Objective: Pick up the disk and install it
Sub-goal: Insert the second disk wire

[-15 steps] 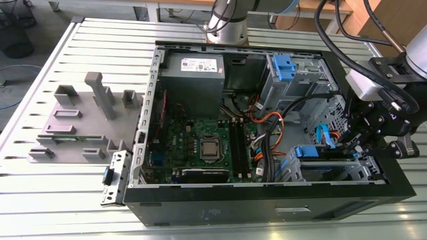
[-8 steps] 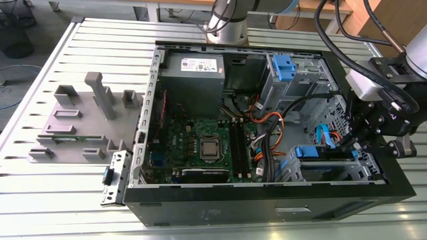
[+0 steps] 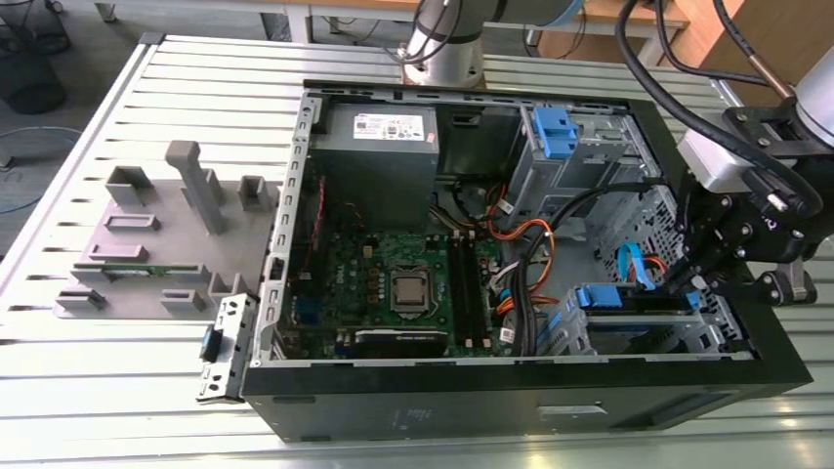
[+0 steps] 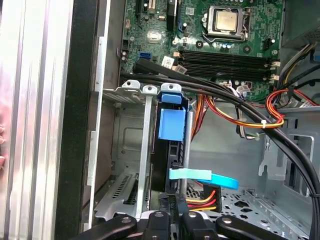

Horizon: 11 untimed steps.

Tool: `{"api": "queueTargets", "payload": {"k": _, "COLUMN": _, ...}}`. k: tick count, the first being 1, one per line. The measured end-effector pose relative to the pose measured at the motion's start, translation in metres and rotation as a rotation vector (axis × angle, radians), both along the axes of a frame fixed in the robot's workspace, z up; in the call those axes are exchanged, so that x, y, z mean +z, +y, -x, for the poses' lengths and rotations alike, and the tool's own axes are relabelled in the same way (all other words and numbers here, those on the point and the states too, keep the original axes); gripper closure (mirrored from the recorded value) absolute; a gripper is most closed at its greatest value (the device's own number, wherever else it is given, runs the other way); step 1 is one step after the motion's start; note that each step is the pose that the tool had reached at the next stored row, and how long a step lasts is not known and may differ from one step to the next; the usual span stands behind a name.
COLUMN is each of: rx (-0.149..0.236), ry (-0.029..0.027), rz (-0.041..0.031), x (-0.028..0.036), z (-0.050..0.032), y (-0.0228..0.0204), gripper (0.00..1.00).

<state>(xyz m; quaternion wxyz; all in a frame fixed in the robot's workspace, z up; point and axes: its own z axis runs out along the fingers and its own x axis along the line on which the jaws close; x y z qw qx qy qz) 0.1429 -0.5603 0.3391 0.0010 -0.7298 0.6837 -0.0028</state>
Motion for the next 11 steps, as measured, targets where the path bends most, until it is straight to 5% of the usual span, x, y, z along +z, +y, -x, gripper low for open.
{"api": "queueTargets", "payload": {"k": 11, "rx": -0.079, "ry": -0.0013, "rz": 0.0031, "x": -0.0001, "z": 0.0028, "y": 0.0013, "gripper": 0.84}}
